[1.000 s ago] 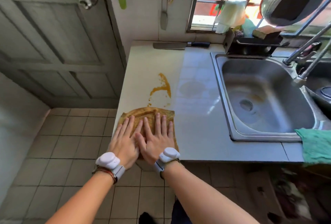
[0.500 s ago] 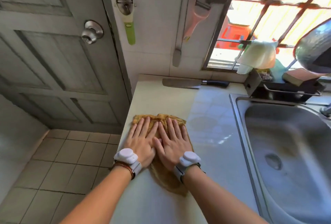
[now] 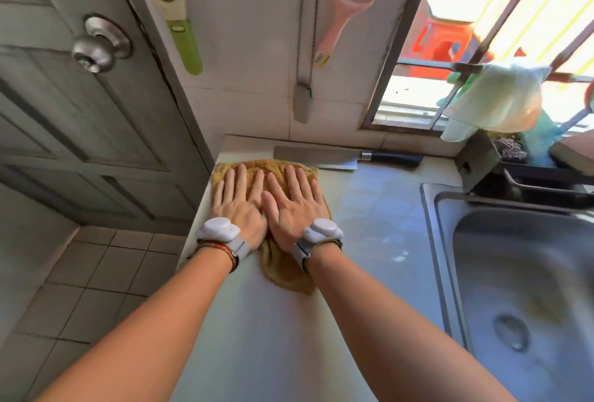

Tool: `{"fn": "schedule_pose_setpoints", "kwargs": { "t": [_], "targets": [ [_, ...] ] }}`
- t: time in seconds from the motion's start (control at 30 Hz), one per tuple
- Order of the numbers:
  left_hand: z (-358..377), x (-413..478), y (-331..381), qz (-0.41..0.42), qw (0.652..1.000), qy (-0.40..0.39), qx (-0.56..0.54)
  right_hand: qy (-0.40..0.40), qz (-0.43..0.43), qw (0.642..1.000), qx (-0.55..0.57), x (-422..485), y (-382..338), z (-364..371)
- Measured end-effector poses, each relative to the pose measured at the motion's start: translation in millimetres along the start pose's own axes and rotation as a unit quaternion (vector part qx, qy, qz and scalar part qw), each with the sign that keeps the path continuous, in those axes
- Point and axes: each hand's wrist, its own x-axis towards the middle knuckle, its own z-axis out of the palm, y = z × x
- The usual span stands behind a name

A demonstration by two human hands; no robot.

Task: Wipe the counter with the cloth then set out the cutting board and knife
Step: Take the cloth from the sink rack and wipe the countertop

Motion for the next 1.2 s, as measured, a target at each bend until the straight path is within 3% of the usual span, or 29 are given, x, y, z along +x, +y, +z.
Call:
{"fn": "schedule_pose_setpoints", "kwargs": {
  "t": [0.2, 0.37, 0.7, 0.93, 1.2],
  "targets": [
    [-0.8, -22.6, 92.2, -0.019, 0.997, 0.009, -0.074, -0.008, 0.024, 0.999, -0.031, -43.1, 73.5, -32.4],
    [3.5, -40.4, 165.6, 0.053, 0.994, -0.012, -0.094, -0.009, 0.132, 0.99, -0.05, -92.6, 129.0, -51.2],
    [11.2, -49.3, 152.8, 0.107, 0.991, -0.031, -0.075, -0.002, 0.197, 0.979, -0.048, -107.9, 111.7, -45.0],
    [3.1, -179.1, 119.6, 0.172, 0.98, -0.042, -0.09, 0.011, 0.187, 0.981, -0.044, -229.4, 62.0, -21.7],
    [4.3, -316.6, 102.6, 0.194, 0.974, -0.054, -0.1, 0.032, 0.244, 0.968, -0.059, -356.4, 12.8, 6.7]
  ]
}}
